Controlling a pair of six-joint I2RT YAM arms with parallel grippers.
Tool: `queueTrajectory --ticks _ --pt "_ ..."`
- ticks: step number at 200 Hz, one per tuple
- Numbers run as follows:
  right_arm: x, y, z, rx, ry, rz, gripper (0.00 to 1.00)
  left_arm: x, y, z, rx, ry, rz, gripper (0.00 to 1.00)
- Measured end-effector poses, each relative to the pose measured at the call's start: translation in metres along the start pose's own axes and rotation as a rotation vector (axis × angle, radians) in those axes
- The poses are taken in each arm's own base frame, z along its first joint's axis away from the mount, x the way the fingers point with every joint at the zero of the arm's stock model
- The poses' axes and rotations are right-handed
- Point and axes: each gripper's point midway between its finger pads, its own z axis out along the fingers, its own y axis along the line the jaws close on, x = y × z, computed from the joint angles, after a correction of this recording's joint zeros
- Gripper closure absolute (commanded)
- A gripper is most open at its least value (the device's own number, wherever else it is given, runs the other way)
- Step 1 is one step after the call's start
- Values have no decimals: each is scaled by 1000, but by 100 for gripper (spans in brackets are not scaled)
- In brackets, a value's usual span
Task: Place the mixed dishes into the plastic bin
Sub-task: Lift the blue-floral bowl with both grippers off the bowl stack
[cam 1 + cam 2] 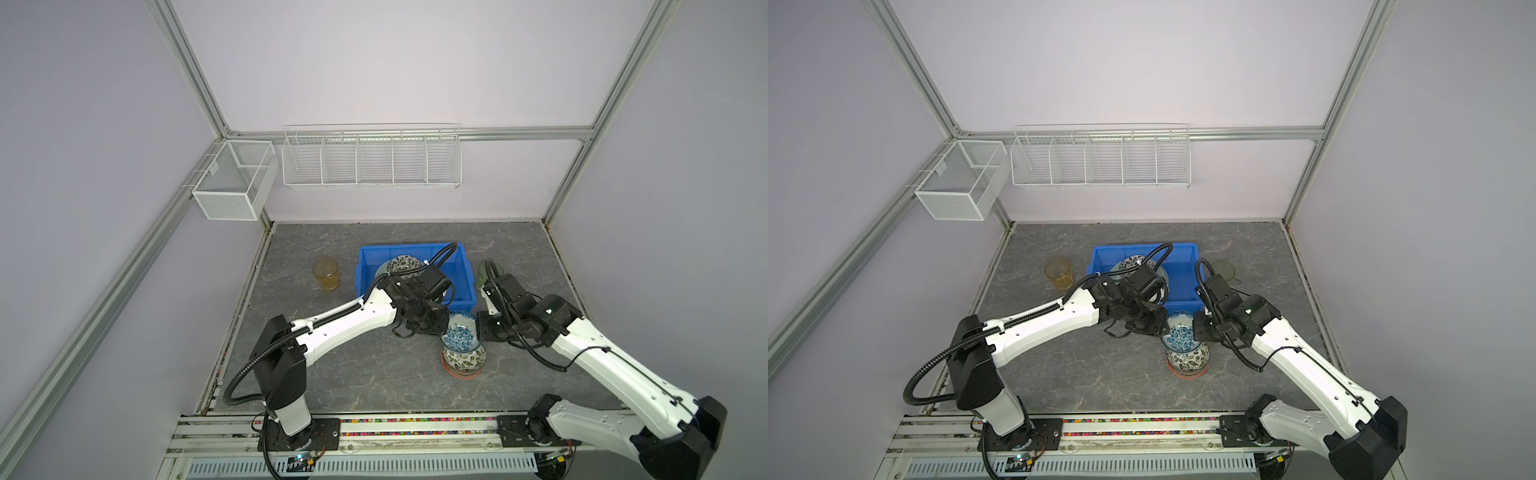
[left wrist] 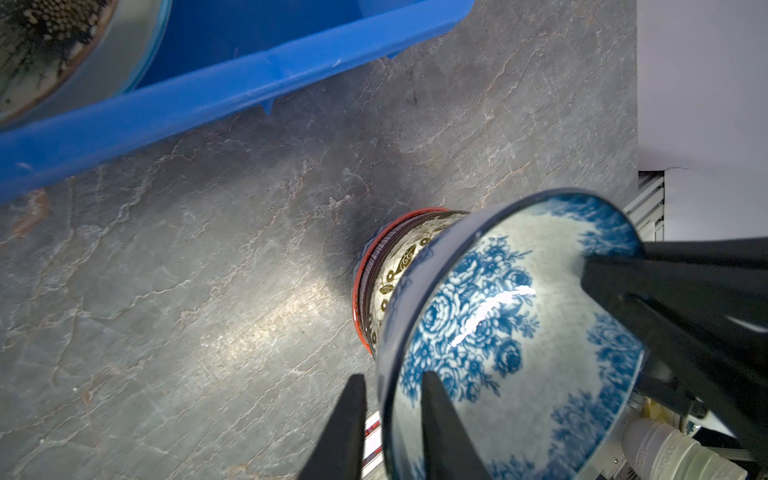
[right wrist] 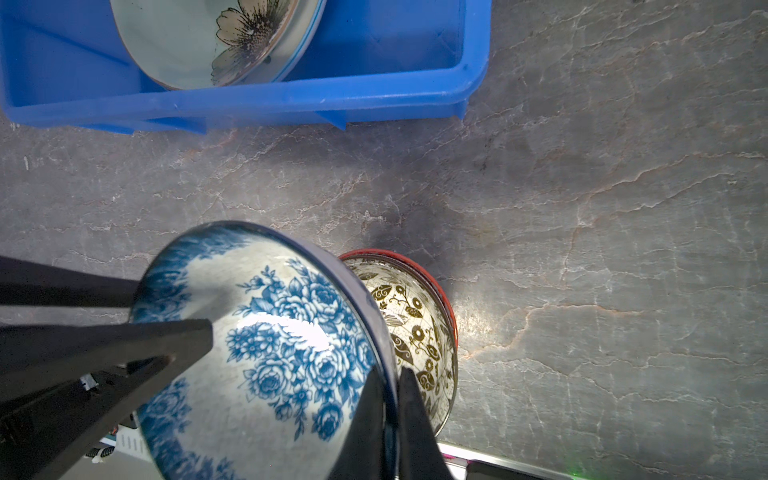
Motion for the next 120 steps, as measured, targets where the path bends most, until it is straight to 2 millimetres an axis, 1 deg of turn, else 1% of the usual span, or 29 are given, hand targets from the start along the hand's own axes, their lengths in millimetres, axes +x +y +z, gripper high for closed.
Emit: queueTrajectory --ticks 53,68,79,103,120 --pt "-1 -1 1 8 -1 2 92 -1 4 4 -16 3 -12 91" --pt "-1 0 1 7 -1 1 91 -2 6 5 -25 -2 -22 94" --pt "-1 0 1 6 -1 2 91 -3 7 7 -29 0 -24 99" --pt "-1 0 1 5 -2 6 86 -4 9 8 -39 -4 -25 100" --pt "-4 3 0 -8 -13 9 78 -4 11 10 -50 6 -16 100"
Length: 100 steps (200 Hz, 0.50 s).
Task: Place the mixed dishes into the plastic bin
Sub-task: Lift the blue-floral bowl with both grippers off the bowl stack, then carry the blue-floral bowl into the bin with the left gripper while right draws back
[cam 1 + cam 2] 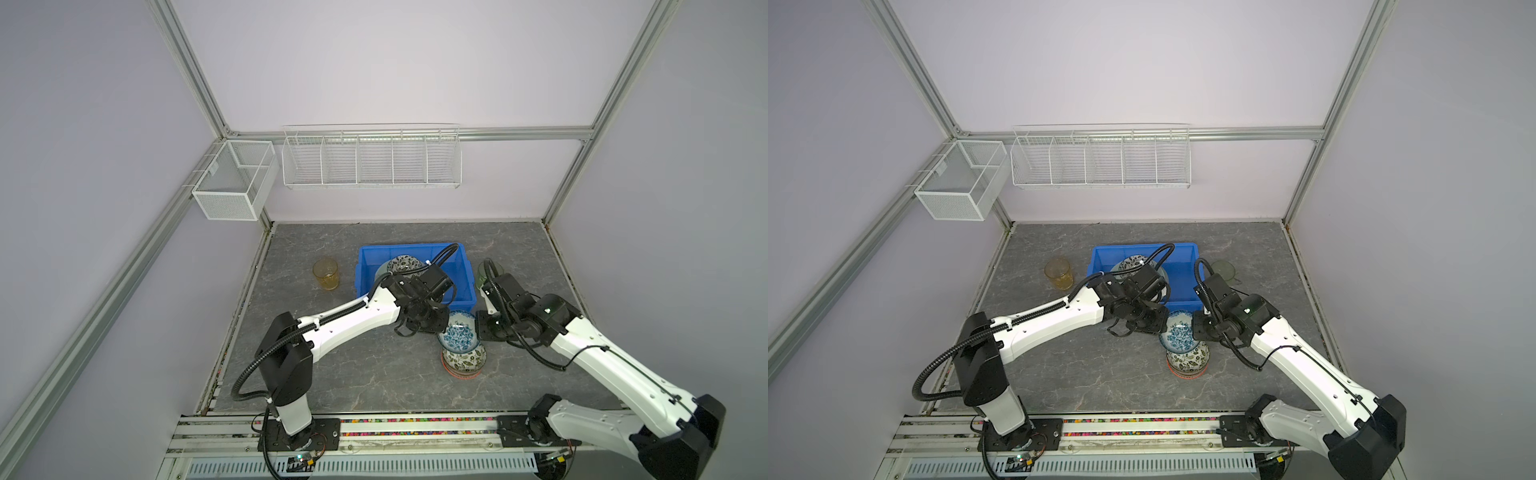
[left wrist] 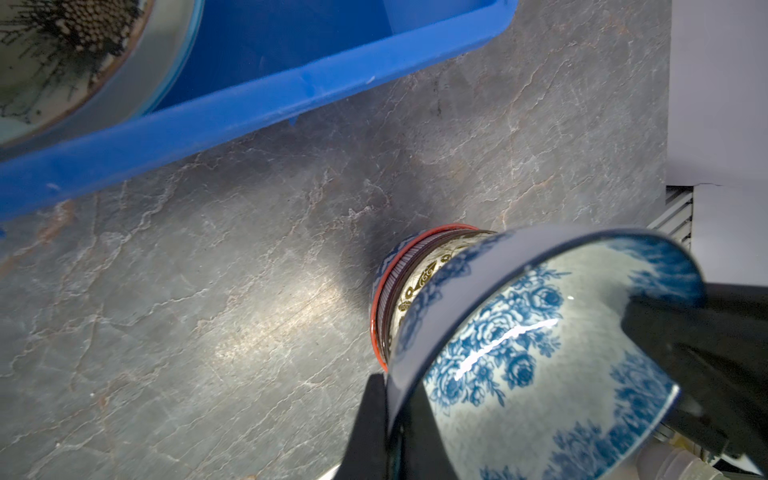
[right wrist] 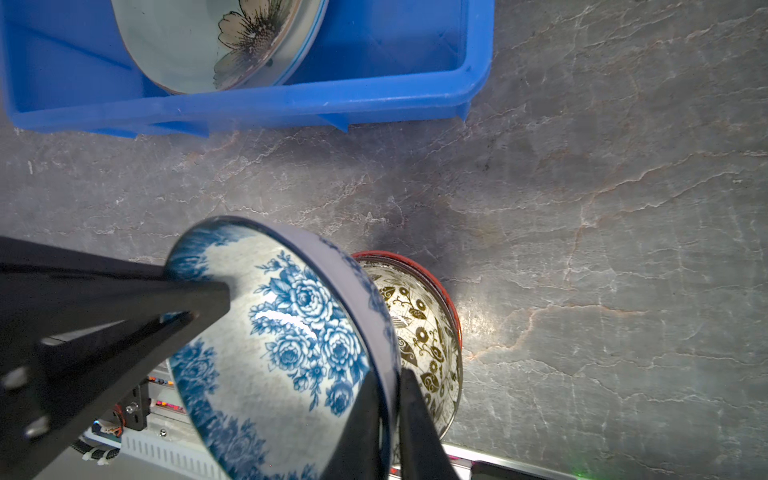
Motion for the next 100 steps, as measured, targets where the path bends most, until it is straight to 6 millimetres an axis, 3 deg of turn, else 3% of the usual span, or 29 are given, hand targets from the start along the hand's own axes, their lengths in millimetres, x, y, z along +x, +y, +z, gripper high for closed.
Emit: queueTrajectory --ticks 41,68,92,100 --pt "-10 7 -8 -45 -60 18 60 2 0 5 -21 34 37 100" --pt "-13 8 -19 -68 -102 33 37 -5 -6 0 -15 23 60 100" --pt "-14 6 -28 -80 -134 44 25 -15 -13 -9 -1 -1 80 100" --pt "-15 6 -30 -84 -143 48 9 -19 -14 -11 3 -7 85 100"
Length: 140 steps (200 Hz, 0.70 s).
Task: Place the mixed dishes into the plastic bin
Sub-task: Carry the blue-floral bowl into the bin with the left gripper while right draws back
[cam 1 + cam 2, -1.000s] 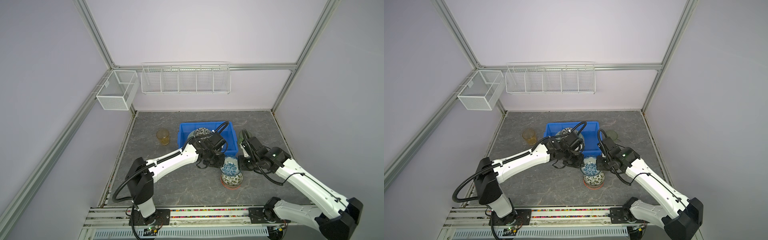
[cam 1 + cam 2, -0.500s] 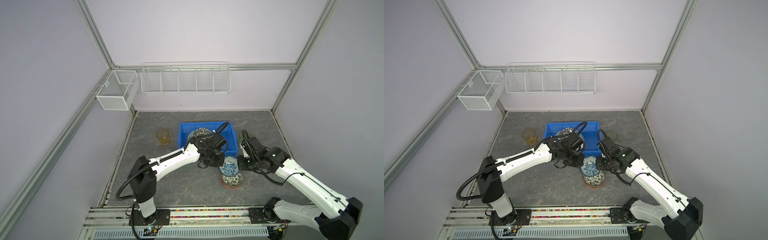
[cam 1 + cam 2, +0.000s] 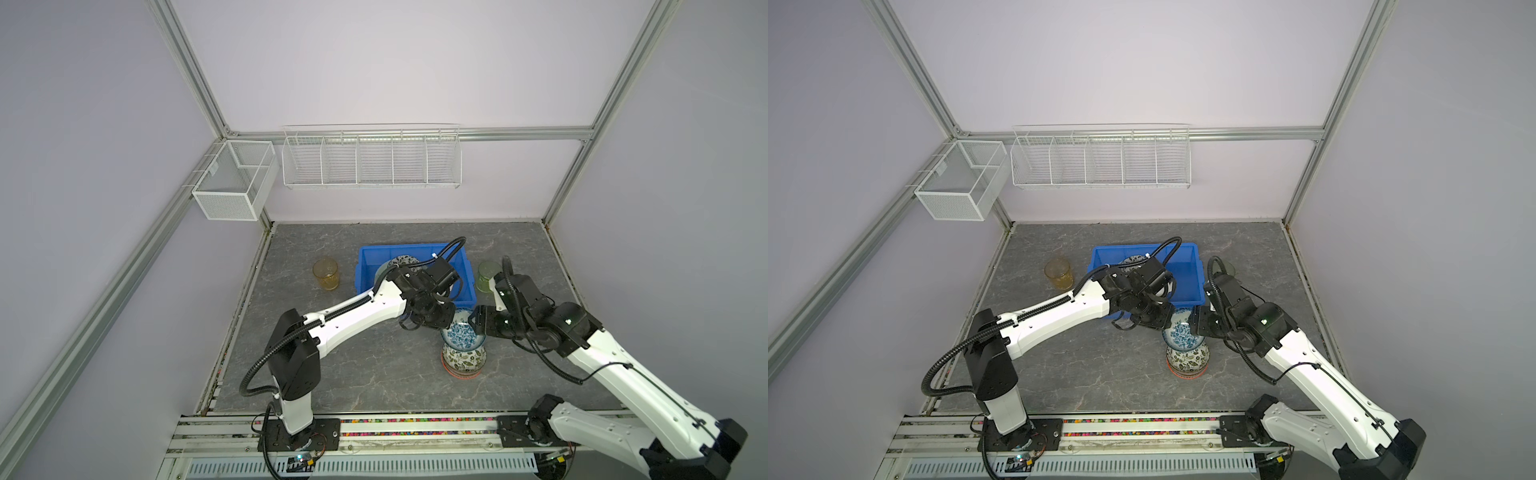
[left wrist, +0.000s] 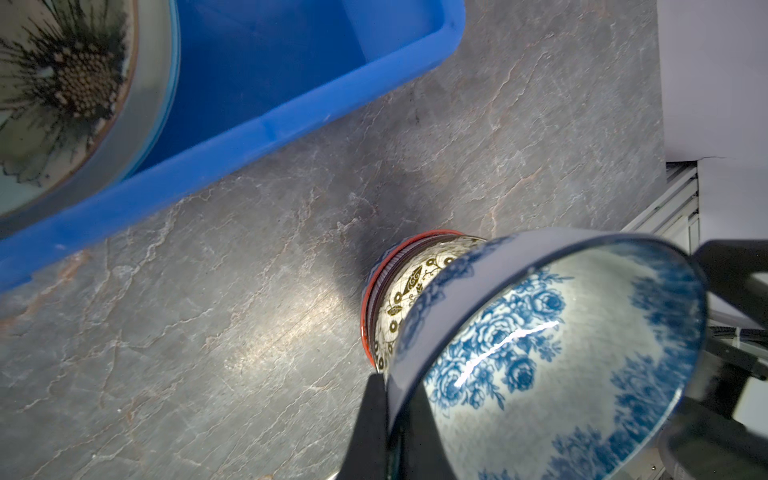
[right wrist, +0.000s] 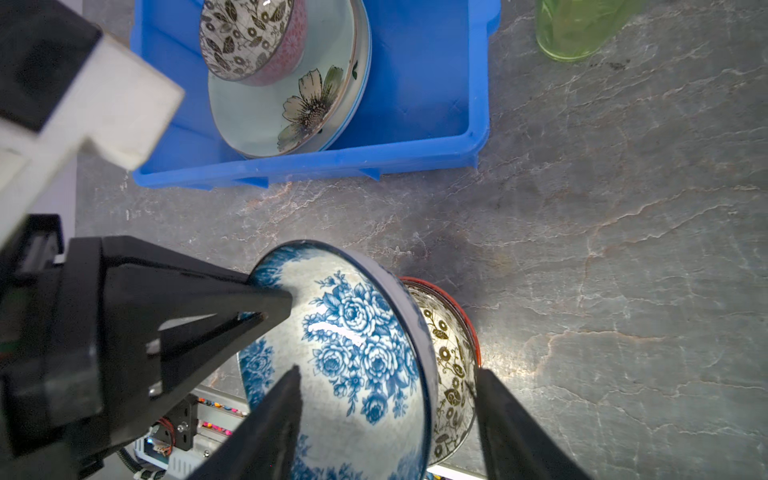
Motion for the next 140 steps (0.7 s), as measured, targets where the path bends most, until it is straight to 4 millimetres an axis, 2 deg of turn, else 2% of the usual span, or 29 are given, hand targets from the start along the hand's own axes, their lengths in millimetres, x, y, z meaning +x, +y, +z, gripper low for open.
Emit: queueTrajectory --ticks 4,9,13,67,102,140 --pt "0 0 -1 -3 -5 8 0 -2 0 -1 1 -3 2 100" --pt "-1 0 -3 -4 -11 12 10 -4 1 -1 0 -5 3 100" --pt "-1 0 -4 -6 -15 8 12 -6 2 -1 0 -6 2 100" --pt "4 -13 -26 3 -64 39 12 -30 24 -3 -36 -13 -17 100" --pt "15 -28 -36 19 -82 67 12 -49 28 -9 -49 -35 -9 100" --pt "27 -42 -44 34 -92 92 12 -73 42 -13 -96 -58 -9 100"
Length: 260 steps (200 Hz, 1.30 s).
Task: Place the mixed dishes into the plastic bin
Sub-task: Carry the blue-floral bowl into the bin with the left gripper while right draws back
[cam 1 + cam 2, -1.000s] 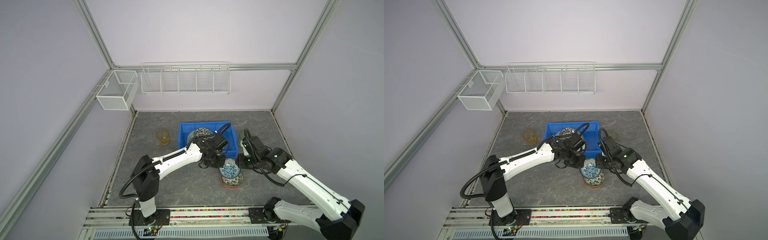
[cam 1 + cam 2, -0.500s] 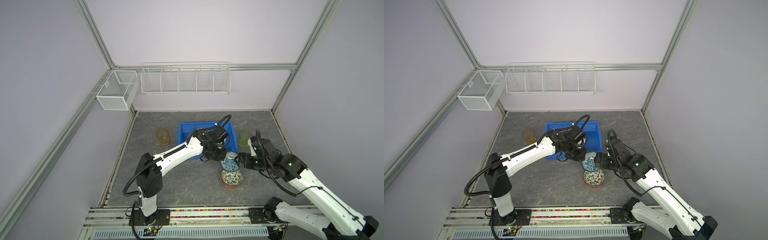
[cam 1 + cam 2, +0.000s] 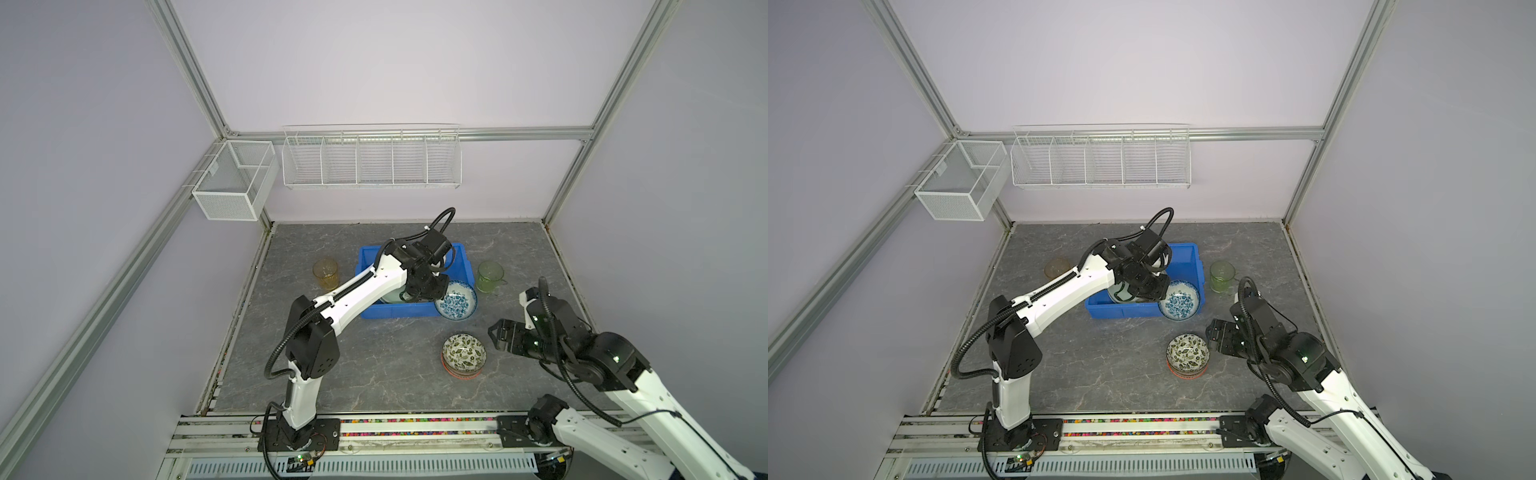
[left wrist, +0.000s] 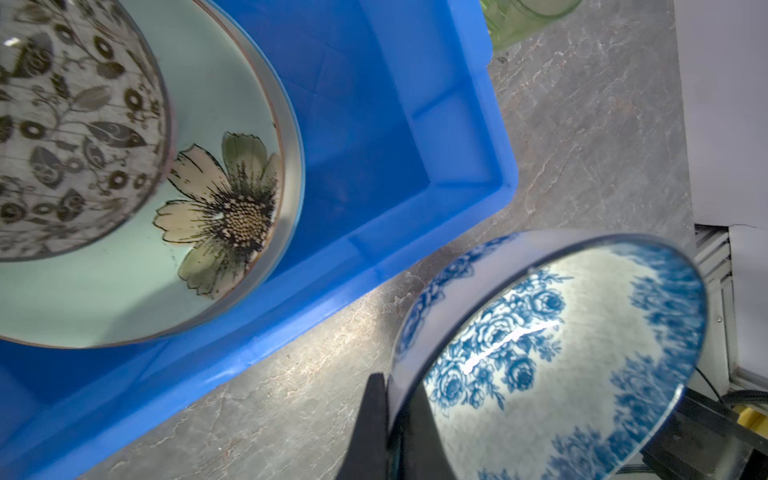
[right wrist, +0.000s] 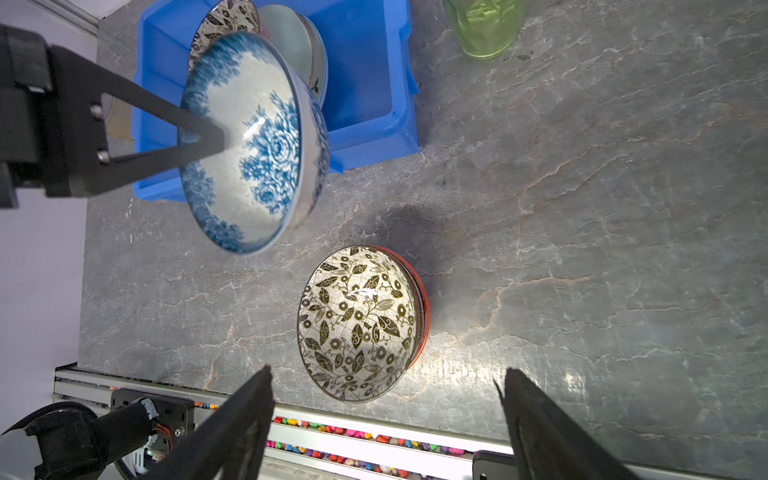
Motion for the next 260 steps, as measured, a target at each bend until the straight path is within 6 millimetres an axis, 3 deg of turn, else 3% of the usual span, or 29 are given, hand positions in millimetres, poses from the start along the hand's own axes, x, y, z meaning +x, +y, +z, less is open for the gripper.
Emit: queueTrajectory --ticks 34,79,120,151,188,260 --pt "7 -10 -4 16 0 15 12 -27 27 -7 -41 -34 -41 100" --pt "13 -17 -7 27 6 27 12 -62 81 -23 -116 -89 -130 100" --pt "15 -20 -7 34 8 33 12 -75 133 -36 -180 -117 -222 100" --pt "19 -23 -3 46 21 32 12 -79 163 -31 -217 -111 -272 100" --pt "21 -25 -2 52 26 33 12 -74 175 -12 -239 -67 -289 100" --pt "23 -27 -4 48 23 35 12 -77 176 1 -227 -65 -305 100"
